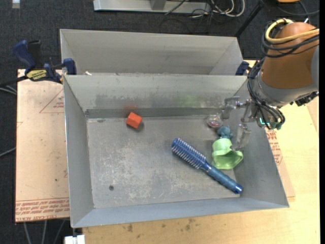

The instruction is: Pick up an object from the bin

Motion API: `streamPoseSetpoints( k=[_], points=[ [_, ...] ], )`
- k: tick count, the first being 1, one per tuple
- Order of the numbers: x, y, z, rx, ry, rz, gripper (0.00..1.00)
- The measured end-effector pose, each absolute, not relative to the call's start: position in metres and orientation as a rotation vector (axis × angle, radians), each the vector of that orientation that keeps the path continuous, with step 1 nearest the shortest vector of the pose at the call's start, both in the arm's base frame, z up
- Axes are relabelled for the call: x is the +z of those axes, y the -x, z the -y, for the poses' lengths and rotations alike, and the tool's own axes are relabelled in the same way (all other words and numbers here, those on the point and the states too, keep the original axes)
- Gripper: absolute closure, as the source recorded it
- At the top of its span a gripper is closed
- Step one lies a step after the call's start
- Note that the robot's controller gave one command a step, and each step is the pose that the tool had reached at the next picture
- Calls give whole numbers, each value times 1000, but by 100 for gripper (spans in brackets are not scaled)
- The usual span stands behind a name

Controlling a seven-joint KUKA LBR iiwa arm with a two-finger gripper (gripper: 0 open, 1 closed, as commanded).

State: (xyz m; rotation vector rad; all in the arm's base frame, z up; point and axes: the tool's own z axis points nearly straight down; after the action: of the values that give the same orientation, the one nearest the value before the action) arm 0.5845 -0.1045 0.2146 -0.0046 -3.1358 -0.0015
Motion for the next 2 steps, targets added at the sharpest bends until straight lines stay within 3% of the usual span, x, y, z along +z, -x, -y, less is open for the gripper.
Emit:
streamPoseSetpoints(
  k=[1,2],
  points=[
    [97,-523,137,-4,-121,3138,0],
    [100,-525,136,-1,-130,3143,100]
  ],
)
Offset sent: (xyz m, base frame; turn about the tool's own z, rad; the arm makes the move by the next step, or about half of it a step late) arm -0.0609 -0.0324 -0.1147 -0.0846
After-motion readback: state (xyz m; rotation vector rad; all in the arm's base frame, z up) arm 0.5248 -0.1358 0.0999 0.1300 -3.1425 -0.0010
